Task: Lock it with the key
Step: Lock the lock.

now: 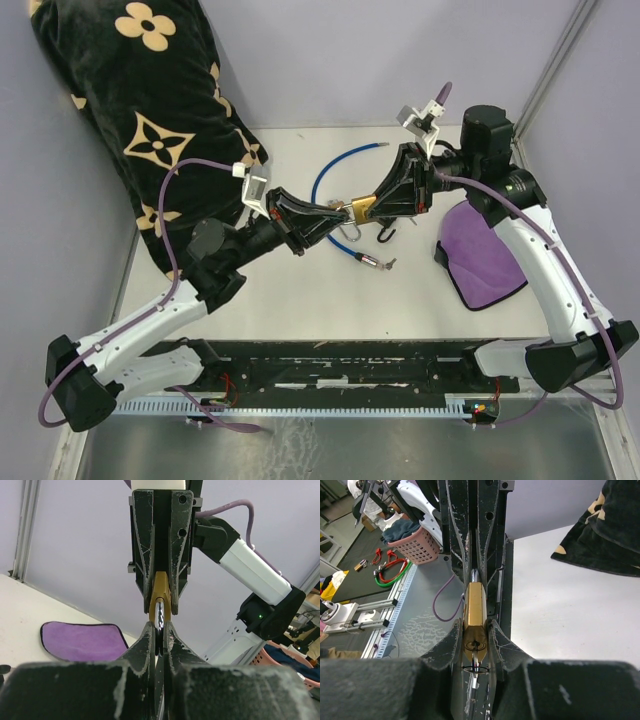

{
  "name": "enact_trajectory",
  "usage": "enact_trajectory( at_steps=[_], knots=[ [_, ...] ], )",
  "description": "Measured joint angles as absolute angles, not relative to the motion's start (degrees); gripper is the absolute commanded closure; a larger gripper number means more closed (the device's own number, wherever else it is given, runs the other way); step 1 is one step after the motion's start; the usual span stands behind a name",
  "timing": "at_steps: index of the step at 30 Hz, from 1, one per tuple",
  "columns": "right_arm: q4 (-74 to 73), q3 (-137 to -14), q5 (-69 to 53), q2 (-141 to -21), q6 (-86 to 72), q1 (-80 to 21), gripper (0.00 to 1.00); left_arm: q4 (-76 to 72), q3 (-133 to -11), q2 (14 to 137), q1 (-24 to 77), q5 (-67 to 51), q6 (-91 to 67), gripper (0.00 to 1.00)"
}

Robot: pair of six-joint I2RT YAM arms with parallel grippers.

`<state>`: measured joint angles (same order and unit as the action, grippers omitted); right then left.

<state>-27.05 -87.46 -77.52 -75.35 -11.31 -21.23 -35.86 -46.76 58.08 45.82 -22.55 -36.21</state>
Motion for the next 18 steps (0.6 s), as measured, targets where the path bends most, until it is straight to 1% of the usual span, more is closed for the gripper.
enact_trajectory(
  at_steps=[9, 18],
  knots=[
    [-20.0, -87.5, -77.8, -76.0, -17.2, -21.5, 0.98, -43.1, -46.3, 60.4, 46.5, -21.9, -36.4, 0.97],
    [-16.5, -85.4, -79.8, -76.0, -19.6, -21.5, 0.98, -55.6, -46.0, 65.0, 48.2, -16.4, -37.9, 0.97]
  ],
)
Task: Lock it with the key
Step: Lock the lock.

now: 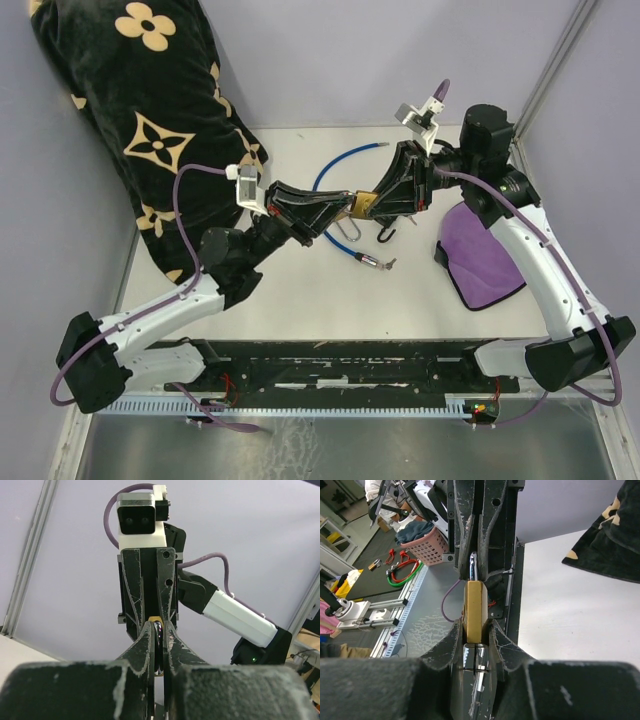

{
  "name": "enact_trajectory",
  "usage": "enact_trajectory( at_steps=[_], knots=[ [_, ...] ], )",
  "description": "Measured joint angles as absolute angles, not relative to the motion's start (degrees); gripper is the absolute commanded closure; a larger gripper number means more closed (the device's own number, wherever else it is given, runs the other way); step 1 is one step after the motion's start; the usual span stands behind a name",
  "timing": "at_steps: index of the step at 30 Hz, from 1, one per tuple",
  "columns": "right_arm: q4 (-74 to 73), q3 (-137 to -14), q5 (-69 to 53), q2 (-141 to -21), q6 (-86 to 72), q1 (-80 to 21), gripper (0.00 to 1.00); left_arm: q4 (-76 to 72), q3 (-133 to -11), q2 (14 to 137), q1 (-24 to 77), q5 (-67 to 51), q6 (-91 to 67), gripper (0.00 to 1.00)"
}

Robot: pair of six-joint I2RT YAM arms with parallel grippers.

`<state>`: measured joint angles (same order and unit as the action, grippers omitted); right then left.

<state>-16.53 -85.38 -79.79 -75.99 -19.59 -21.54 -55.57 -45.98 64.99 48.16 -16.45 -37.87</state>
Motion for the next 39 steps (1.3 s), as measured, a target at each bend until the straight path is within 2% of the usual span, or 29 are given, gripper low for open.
enact_trajectory(
  at_steps=[6, 11, 35, 36, 39],
  knots=[
    [-14.2, -85.4, -81.2, -76.0, -24.4, -21.0, 0.98, -60.8, -43.2, 65.5, 51.7, -10.1, -38.3, 0.97],
    [2.8, -80.4, -83.2, -76.0, -38.0, -19.8, 0.98, -61.9, -42.7, 66.2, 53.3, -6.4, -38.3, 0.97],
    [11.3, -78.0, -84.8, -75.9, -45.3, -15.8, 0.98, -74.4, -44.3, 76.0, 59.7, 7.4, -37.5, 0.96],
    [10.2, -78.0, -84.9, -75.8, -44.5, -15.3, 0.98, -74.1, -44.3, 76.0, 59.7, 7.4, -37.5, 0.89],
    [7.3, -78.0, -85.6, -75.6, -42.2, -14.1, 0.98, -70.1, -44.3, 74.6, 59.6, 6.8, -37.6, 0.47]
  ],
)
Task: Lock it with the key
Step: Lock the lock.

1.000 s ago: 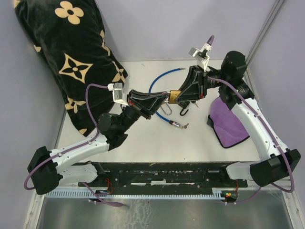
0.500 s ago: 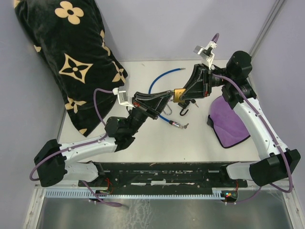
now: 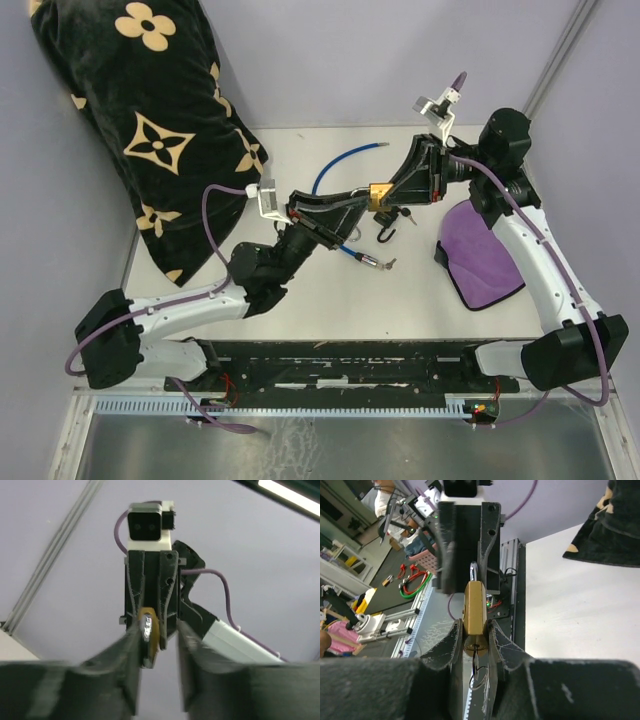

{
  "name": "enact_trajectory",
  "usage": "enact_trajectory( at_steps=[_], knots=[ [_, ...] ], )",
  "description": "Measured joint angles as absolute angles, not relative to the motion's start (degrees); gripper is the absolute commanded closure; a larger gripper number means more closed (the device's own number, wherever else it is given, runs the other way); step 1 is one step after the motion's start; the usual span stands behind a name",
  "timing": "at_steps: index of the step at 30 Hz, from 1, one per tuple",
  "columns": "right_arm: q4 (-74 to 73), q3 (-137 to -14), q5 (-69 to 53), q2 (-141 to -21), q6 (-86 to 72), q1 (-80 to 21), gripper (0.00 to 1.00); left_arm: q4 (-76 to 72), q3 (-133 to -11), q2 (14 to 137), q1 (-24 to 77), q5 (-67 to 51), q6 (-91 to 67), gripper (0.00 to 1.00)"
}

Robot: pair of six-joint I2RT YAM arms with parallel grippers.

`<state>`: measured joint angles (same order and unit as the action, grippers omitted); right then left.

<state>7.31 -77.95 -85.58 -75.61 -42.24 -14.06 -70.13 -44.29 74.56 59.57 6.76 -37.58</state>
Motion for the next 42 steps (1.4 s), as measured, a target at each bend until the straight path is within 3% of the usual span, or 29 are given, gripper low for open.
enact_trajectory(
  at_steps=[2, 7, 11, 16, 29, 37, 38, 40, 41, 42],
  knots=[
    [5.0, -77.8, -84.7, -75.6, -40.2, -13.5, 0.98, -65.8, -43.8, 71.7, 59.4, 4.9, -37.7, 0.3],
    [0.2, -76.7, -79.7, -75.6, -33.4, -13.2, 0.98, -48.8, -40.4, 63.9, 58.3, -2.5, -37.6, 0.15],
    [-1.5, -73.9, -77.8, -75.3, -29.5, -13.3, 0.98, -35.7, -37.3, 58.4, 54.9, -5.3, -37.5, 0.14],
    [-2.3, -69.2, -77.7, -74.9, -25.5, -13.3, 0.98, -33.1, -31.9, 55.9, 46.7, -10.8, -37.8, 0.15],
    [-11.9, -65.1, -78.7, -74.9, -11.1, -13.8, 0.98, -38.9, -37.9, 66.6, 40.8, -25.4, -39.5, 0.46],
    [-16.0, -65.1, -79.3, -75.1, -6.4, -14.0, 0.96, -45.7, -38.5, 72.0, 39.9, -30.8, -44.2, 0.85],
    [-16.1, -65.1, -79.3, -75.1, -6.1, -14.2, 0.95, -46.4, -38.7, 72.4, 39.9, -31.6, -44.6, 0.94],
    [-16.7, -65.1, -79.4, -75.2, -6.1, -14.3, 0.91, -47.7, -39.0, 72.9, 39.8, -33.0, -45.0, 0.97],
    [-17.2, -65.1, -79.5, -75.4, -6.2, -14.3, 0.84, -48.4, -39.0, 73.3, 39.8, -33.9, -45.0, 0.97],
    [-17.4, -65.1, -79.6, -75.5, -6.2, -14.3, 0.7, -48.7, -39.1, 73.5, 39.6, -34.5, -45.0, 0.97]
  ],
)
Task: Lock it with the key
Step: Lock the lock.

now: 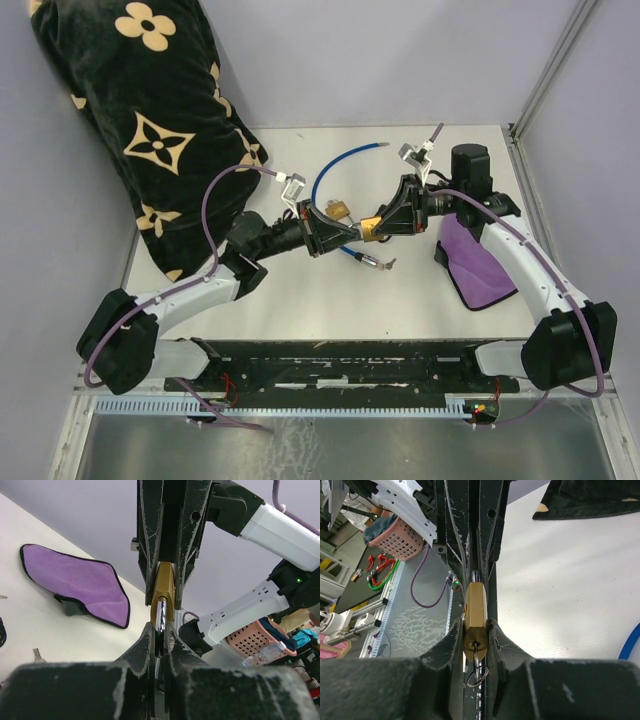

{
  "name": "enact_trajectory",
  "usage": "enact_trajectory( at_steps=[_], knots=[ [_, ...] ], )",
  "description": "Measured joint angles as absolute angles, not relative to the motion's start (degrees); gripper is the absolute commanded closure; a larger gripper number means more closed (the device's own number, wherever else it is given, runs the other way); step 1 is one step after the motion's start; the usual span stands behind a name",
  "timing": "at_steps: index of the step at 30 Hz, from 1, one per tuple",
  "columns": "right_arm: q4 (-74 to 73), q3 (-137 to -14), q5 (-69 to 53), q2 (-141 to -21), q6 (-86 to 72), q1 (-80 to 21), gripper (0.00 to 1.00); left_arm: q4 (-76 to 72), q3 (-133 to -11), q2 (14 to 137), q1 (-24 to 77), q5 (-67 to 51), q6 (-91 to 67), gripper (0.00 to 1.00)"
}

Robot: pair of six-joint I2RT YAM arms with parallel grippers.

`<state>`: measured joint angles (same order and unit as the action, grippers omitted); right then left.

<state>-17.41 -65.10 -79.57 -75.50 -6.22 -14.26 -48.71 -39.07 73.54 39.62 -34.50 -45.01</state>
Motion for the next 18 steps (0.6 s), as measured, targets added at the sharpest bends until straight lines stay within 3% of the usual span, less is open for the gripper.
enact_trajectory(
  at_steps=[3, 5, 8, 18],
  knots=[
    [-18.0, -65.1, -79.5, -76.0, -6.2, -14.2, 0.4, -49.2, -39.0, 74.1, 39.2, -35.1, -45.5, 0.97],
    [-18.2, -65.1, -79.5, -76.1, -6.2, -14.1, 0.3, -50.0, -38.1, 74.1, 38.6, -34.9, -46.2, 0.97],
    [-18.4, -65.1, -79.5, -76.1, -6.0, -13.0, 0.28, -50.5, -35.5, 73.2, 37.2, -34.9, -47.0, 0.97],
    [-17.7, -64.9, -78.4, -76.1, -6.8, -10.5, 0.34, -50.9, -32.7, 69.1, 34.7, -35.6, -48.2, 0.97]
  ],
)
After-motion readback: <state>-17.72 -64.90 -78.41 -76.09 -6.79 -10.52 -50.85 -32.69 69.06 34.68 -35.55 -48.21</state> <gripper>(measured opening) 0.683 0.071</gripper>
